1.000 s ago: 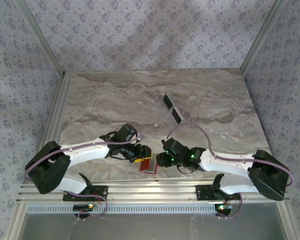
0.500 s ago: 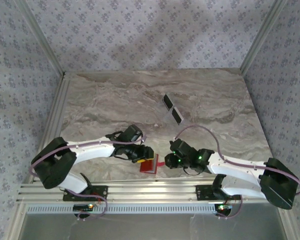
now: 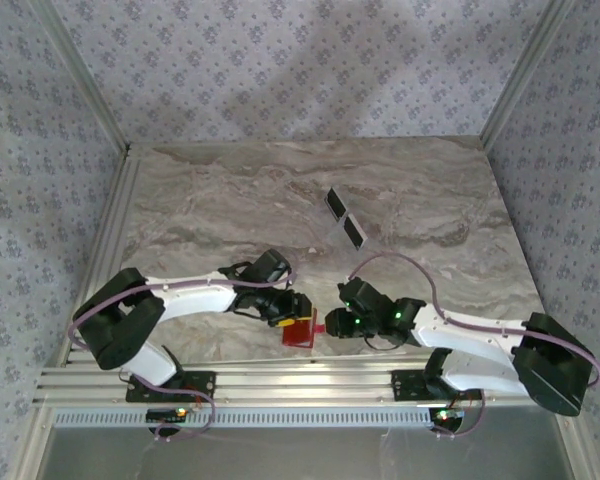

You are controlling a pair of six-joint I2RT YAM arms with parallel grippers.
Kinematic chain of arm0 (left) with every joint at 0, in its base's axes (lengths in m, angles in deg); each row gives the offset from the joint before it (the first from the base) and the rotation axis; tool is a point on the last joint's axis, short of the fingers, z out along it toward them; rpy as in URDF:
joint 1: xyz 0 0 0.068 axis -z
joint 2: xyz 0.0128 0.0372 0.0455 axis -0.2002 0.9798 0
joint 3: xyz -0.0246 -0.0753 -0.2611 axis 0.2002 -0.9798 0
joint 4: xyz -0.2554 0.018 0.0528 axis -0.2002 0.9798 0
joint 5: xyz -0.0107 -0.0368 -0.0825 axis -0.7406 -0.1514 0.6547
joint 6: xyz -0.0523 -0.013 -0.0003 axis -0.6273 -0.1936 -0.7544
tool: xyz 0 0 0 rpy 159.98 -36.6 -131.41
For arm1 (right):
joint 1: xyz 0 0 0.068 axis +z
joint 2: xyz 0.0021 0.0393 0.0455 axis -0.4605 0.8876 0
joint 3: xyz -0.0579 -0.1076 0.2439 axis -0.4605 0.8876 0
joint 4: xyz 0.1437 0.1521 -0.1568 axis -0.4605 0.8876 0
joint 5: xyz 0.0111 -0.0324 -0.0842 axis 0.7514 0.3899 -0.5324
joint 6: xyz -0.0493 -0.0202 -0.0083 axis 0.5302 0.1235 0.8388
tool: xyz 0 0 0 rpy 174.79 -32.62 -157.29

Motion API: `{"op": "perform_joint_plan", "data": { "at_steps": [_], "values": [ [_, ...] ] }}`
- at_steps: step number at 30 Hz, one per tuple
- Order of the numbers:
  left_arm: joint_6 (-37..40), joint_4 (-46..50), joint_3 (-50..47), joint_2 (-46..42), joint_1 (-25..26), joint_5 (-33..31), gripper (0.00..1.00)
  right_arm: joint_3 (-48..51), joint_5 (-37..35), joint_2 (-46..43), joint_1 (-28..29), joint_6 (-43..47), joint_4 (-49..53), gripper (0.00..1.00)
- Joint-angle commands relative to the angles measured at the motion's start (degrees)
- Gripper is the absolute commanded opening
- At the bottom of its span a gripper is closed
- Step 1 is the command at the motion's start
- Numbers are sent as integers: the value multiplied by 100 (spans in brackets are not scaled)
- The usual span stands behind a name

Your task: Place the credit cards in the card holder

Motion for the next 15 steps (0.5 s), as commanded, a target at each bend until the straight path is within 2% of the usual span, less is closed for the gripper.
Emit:
{"op": "perform_joint_plan", "data": {
  "at_steps": [1,5,7,10,13,15],
  "values": [
    [-18,136,-66,313,82,-64,54,40,118,48,-22,-54,-51,21],
    [-18,141,-75,288,81,-65,55,25,94,-30,-35,-13,-46,12],
    [14,188,-53,249,81,-72,57,19,131,-59,-33,15,-48,10],
    [54,285,30,176,87,-151,66,-5,199,-60,-31,62,-117,12],
    [26,216,42,105,94,-164,75,-43,211,-68,-19,105,-111,19],
    [47,288,83,76,96,-249,80,-63,167,-94,-25,140,-49,18]
  ]
}}
